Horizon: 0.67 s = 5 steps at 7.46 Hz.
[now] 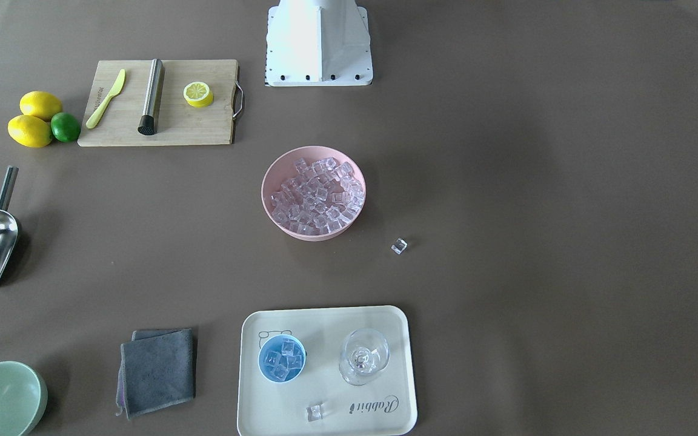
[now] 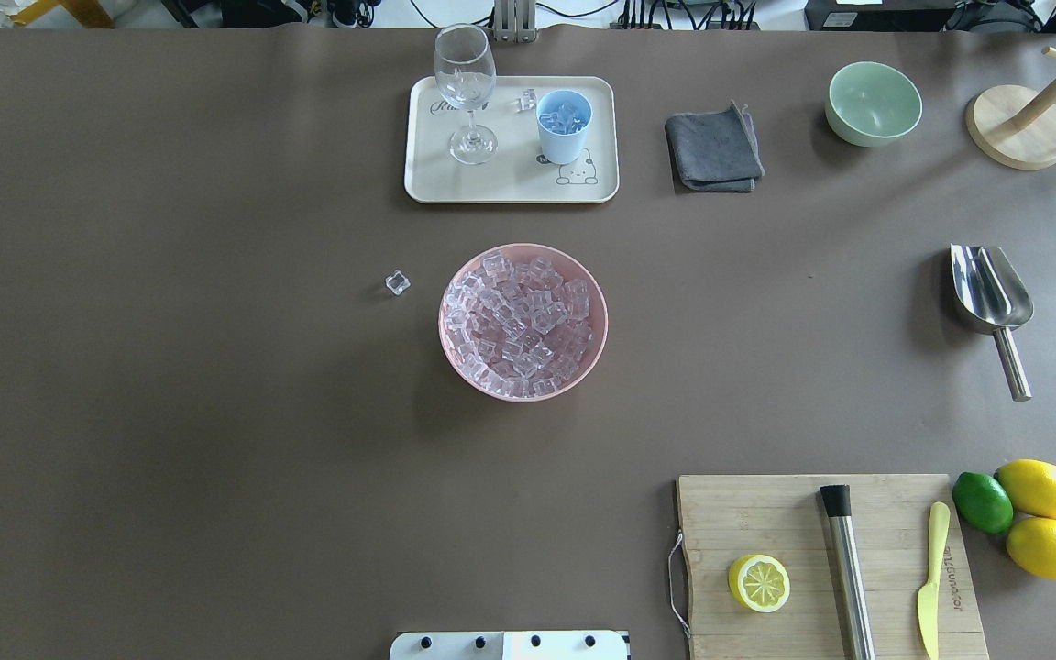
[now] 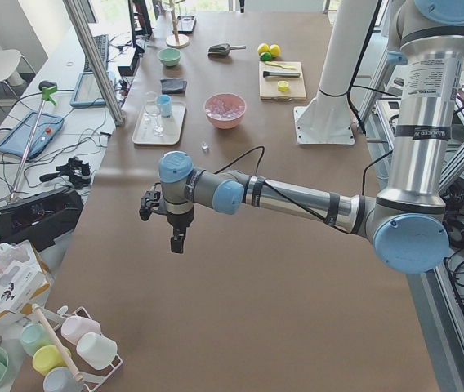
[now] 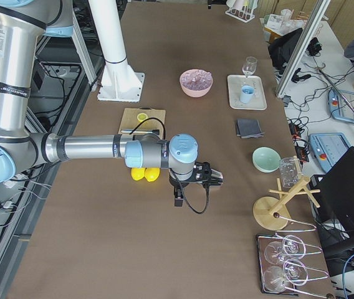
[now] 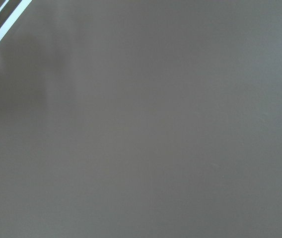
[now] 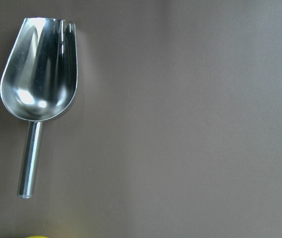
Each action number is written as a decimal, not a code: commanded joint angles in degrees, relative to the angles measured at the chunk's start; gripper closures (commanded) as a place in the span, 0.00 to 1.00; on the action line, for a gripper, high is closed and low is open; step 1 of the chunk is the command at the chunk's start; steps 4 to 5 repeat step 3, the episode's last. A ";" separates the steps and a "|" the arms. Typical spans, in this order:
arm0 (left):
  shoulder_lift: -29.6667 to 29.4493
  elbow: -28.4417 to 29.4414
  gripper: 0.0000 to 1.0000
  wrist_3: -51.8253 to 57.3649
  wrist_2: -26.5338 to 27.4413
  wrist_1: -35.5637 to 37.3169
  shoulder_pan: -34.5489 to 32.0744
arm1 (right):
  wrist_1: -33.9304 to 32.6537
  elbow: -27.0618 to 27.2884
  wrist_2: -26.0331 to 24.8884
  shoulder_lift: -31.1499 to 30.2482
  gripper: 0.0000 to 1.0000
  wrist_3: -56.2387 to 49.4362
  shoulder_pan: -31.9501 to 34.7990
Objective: Put ice in cup with scoop
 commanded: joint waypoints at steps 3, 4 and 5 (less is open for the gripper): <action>0.00 -0.27 0.02 -0.09 0.00 -0.07 0.79 | 0.05 0.11 -0.46 -0.54 0.00 -2.51 0.50; 0.00 -0.27 0.02 -0.09 0.00 -0.07 0.79 | 0.05 0.11 -0.46 -0.54 0.00 -2.51 0.50; 0.00 -0.27 0.02 -0.09 0.00 -0.07 0.79 | 0.05 0.11 -0.46 -0.54 0.00 -2.51 0.50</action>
